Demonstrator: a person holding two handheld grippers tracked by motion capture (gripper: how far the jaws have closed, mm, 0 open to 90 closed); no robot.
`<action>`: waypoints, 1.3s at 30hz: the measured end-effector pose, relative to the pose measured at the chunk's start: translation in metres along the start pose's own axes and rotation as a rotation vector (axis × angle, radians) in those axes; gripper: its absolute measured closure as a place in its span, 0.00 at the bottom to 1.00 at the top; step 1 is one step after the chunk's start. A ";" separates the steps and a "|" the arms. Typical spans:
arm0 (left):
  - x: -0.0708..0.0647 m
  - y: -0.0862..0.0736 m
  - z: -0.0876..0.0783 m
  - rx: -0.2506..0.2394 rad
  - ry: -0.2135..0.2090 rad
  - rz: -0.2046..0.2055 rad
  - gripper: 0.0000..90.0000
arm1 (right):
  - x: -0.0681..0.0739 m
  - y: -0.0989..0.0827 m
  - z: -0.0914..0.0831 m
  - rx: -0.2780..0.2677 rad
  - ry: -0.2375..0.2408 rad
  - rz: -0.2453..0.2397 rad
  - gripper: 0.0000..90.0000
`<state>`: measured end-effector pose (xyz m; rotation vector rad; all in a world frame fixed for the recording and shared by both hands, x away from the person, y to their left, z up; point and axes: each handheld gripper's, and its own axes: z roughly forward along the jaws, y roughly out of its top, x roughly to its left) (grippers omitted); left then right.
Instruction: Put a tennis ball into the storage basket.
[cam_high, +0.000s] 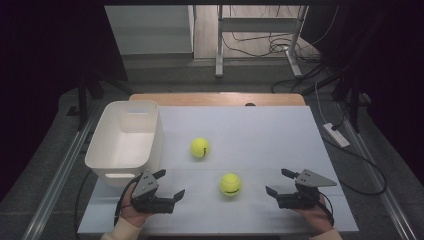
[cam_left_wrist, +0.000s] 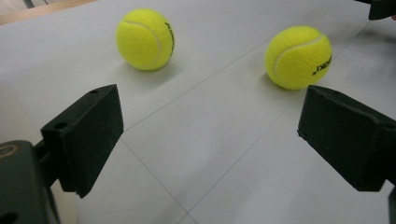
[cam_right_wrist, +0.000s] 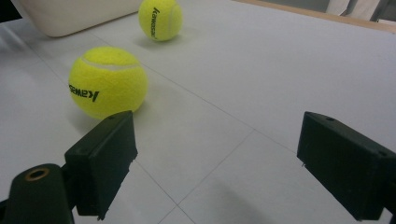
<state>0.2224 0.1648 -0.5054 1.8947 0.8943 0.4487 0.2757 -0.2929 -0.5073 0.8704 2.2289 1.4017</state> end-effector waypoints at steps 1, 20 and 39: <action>0.000 0.001 0.000 0.002 -0.001 -0.001 0.09 | 0.000 0.000 -0.001 0.000 -0.002 0.000 0.13; -0.005 0.016 0.005 0.023 -0.021 -0.014 0.08 | 0.000 -0.001 -0.001 0.005 -0.001 0.005 0.13; -0.010 0.035 0.012 0.030 -0.030 0.001 0.08 | 0.001 -0.001 0.000 0.005 -0.003 -0.002 0.13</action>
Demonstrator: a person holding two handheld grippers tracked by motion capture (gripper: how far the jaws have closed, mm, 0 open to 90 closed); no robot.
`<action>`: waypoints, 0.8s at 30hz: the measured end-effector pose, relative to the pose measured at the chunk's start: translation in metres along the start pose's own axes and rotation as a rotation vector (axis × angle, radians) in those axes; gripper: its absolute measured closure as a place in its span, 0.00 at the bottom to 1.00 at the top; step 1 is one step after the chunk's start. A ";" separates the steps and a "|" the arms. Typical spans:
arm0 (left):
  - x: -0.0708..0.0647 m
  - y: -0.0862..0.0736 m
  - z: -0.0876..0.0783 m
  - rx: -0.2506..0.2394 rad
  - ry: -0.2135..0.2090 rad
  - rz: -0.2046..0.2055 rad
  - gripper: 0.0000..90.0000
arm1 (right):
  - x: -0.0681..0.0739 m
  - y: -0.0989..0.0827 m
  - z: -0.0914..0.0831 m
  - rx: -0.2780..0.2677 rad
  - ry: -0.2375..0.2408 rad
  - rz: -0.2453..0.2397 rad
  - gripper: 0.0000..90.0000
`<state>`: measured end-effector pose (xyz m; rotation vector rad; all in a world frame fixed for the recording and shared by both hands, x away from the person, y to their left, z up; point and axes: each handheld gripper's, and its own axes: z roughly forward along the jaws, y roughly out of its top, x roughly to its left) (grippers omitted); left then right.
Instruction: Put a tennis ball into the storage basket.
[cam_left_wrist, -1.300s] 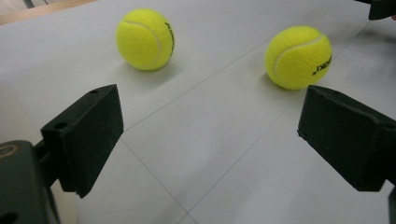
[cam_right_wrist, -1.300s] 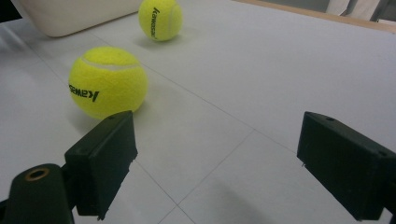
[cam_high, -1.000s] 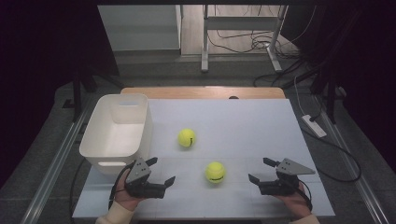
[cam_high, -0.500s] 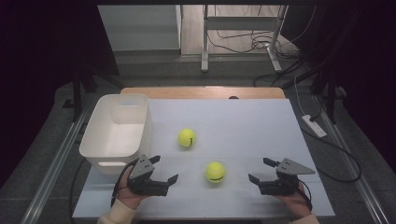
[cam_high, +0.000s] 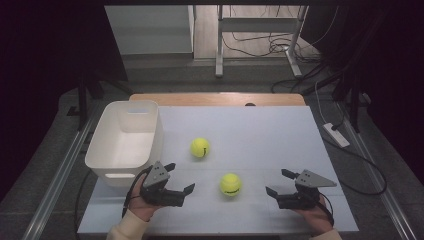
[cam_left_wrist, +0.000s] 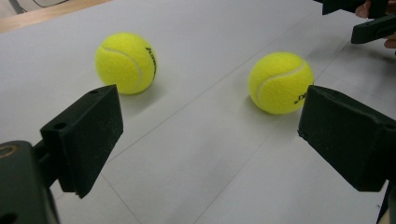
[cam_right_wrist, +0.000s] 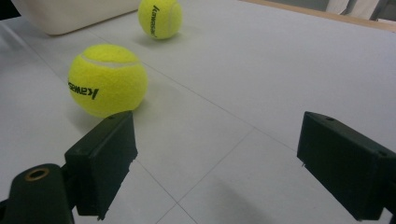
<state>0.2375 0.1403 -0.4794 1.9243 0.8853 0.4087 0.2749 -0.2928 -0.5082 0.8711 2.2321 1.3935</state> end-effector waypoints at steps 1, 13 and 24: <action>0.000 0.001 0.000 0.001 0.000 0.001 0.08 | 0.000 0.000 0.000 0.001 0.000 -0.001 0.13; -0.001 0.009 0.009 0.023 -0.003 -0.009 0.08 | 0.000 0.000 0.000 0.001 0.001 -0.007 0.13; -0.001 0.020 0.015 0.014 -0.013 -0.008 0.08 | 0.000 0.000 0.000 -0.001 0.001 -0.005 0.13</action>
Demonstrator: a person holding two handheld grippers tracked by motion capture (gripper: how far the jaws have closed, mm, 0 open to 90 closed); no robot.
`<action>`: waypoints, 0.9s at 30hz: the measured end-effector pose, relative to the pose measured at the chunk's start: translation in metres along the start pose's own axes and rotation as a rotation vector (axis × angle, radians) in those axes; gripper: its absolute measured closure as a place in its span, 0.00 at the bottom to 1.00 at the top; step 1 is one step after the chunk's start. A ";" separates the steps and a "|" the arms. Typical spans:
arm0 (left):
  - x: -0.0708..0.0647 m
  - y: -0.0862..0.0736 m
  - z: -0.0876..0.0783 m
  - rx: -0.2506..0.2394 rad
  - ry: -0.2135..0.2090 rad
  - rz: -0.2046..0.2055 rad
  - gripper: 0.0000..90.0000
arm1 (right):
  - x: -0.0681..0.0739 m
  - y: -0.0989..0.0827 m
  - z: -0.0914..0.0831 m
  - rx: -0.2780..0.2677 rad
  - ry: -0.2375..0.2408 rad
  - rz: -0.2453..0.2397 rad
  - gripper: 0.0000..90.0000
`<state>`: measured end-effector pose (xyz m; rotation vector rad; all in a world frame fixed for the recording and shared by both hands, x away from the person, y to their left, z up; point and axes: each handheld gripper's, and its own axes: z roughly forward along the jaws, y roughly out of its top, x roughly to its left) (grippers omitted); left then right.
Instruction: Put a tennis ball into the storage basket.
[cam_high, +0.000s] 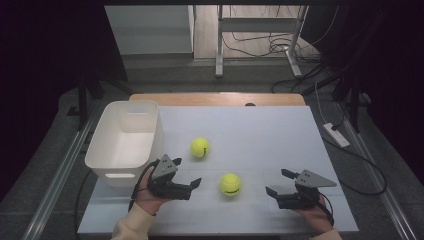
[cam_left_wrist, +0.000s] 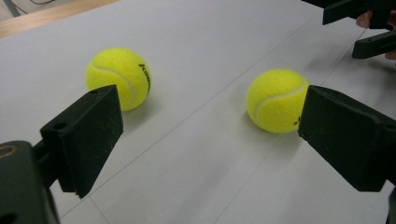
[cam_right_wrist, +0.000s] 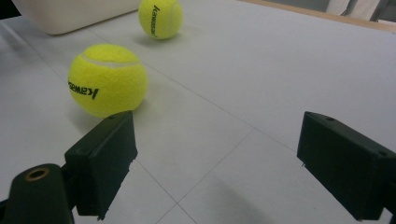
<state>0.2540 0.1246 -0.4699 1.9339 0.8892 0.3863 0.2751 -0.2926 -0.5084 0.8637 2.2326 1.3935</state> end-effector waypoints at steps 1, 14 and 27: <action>0.000 0.001 0.001 0.000 -0.002 0.000 0.08 | 0.000 0.000 0.000 0.001 0.000 -0.002 0.13; 0.002 0.011 0.011 -0.003 -0.019 0.003 0.08 | 0.000 0.000 0.001 0.007 -0.003 -0.004 0.13; 0.007 0.022 0.022 0.002 -0.010 -0.009 0.08 | 0.000 0.000 0.001 0.009 -0.004 -0.005 0.13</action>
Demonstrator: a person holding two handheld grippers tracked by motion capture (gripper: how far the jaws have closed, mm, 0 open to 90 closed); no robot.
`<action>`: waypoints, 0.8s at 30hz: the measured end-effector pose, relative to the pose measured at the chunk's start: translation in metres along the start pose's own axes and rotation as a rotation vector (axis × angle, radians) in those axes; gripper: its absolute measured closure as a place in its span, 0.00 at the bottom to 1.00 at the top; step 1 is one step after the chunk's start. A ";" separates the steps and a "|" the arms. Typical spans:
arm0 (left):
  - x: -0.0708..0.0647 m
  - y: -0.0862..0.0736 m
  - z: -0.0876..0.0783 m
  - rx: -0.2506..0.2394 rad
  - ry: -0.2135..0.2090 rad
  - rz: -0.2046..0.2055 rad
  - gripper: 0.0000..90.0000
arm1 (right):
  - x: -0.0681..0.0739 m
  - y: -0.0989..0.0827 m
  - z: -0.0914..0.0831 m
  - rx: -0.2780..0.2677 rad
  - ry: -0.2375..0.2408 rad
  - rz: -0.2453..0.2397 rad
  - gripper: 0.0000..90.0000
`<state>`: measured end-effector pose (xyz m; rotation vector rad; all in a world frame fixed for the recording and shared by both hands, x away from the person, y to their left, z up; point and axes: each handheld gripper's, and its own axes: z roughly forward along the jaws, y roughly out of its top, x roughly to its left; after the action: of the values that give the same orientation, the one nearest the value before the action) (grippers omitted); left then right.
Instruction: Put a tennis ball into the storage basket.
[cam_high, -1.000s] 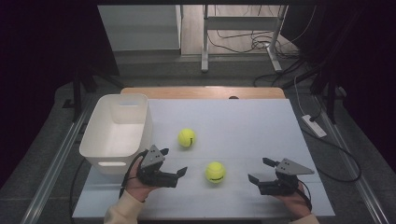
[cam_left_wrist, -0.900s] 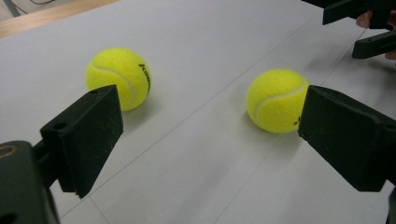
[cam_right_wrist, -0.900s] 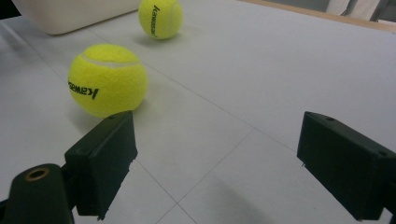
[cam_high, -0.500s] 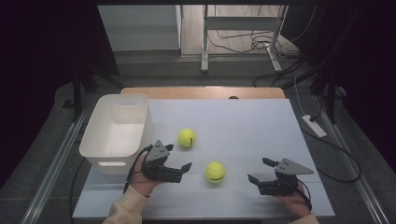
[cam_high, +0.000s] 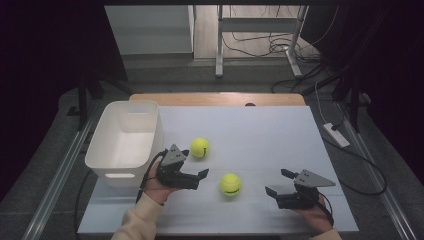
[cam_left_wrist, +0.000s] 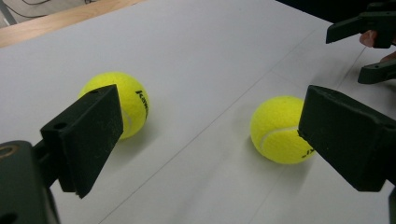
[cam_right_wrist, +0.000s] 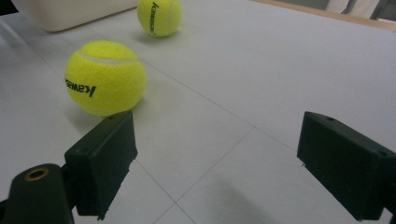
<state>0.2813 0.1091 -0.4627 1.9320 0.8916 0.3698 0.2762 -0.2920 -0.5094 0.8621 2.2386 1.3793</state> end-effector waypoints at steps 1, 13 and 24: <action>0.001 0.001 0.001 -0.001 0.002 -0.002 0.08 | 0.000 0.000 0.000 0.000 0.000 -0.001 0.13; 0.007 0.006 0.011 0.011 0.022 -0.015 0.08 | 0.000 0.000 0.000 0.003 -0.002 -0.004 0.13; 0.015 0.007 0.021 0.017 0.035 -0.031 0.09 | 0.000 0.000 0.000 0.001 0.000 -0.002 0.13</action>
<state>0.3071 0.1046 -0.4686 1.9303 0.9485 0.3797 0.2764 -0.2924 -0.5096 0.8602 2.2399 1.3767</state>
